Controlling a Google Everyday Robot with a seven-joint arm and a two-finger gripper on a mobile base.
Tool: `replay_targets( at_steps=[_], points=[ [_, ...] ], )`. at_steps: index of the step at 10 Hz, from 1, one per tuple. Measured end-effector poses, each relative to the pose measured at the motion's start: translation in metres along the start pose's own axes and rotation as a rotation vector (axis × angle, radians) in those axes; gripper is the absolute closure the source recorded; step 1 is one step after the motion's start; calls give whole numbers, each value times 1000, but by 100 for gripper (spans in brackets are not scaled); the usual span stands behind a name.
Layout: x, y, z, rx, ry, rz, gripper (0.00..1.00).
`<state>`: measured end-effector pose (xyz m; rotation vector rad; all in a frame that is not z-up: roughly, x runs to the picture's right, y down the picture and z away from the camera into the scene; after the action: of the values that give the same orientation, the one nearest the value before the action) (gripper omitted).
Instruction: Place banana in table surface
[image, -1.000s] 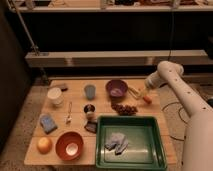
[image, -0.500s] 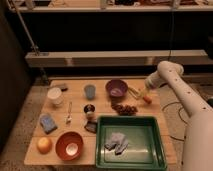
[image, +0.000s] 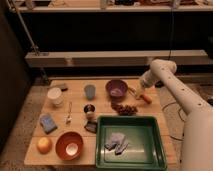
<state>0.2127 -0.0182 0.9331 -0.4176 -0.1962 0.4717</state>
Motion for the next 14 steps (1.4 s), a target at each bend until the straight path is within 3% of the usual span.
replay_targets(
  at_steps=[2,4,8,12,14],
  points=[
    [-20,-4,7,2,4,-23,20],
    [-20,-15,25,-21,23,-8,20],
    [8,-26,43,-54,47,36,20],
    [35,-10,80,-126,40,50,21],
    [38,0,86,-147,5,35,38]
  ],
)
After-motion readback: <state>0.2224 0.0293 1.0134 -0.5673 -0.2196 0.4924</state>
